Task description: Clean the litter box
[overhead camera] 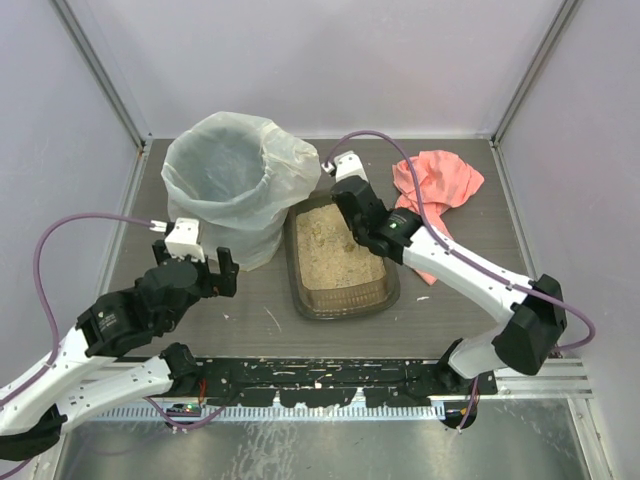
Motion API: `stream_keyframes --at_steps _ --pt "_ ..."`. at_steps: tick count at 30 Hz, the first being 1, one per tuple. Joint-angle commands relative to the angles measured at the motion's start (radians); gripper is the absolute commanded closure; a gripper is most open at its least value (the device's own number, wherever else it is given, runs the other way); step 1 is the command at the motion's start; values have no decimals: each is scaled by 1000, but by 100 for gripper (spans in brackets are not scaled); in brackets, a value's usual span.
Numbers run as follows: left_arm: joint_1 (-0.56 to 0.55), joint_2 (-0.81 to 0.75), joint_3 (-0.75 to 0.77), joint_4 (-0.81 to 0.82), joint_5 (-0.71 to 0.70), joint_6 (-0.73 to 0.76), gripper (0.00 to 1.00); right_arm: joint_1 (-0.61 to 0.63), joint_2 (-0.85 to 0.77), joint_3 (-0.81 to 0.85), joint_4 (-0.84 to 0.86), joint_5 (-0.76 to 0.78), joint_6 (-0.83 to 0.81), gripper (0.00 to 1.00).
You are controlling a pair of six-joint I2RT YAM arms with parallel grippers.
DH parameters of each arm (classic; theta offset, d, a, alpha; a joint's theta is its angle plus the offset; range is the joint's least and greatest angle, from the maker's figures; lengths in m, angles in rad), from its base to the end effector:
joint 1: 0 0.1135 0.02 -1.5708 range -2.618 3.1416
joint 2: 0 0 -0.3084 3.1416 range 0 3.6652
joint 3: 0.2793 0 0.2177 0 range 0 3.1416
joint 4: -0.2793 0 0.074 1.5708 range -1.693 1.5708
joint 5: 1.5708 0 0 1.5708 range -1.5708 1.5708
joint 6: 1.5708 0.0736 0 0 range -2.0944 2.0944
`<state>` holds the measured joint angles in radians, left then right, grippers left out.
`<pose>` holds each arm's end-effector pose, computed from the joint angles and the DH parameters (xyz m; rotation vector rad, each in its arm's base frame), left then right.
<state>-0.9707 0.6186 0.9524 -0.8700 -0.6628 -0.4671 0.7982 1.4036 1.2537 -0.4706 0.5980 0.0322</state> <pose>0.0714 -0.0242 0.3502 0.1164 1.9889 -0.2264 0.2351 0.1818 0.3673 -0.4646 2.0230 -0.1528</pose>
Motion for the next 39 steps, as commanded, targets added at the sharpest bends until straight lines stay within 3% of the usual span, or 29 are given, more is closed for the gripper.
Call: stream_keyframes --at_steps 1,12,27,39 --pt "-2 -11 -30 2 -48 -62 2 27 53 82 11 126 -20 99" --pt "-2 -112 -120 -2 -73 -117 2 41 158 75 8 167 -39 100" --pt "-3 -72 -129 22 -54 -131 2 41 155 84 51 -170 118 99" --pt "-2 -74 -166 38 -57 -131 2 -12 61 7 148 -229 246 100"
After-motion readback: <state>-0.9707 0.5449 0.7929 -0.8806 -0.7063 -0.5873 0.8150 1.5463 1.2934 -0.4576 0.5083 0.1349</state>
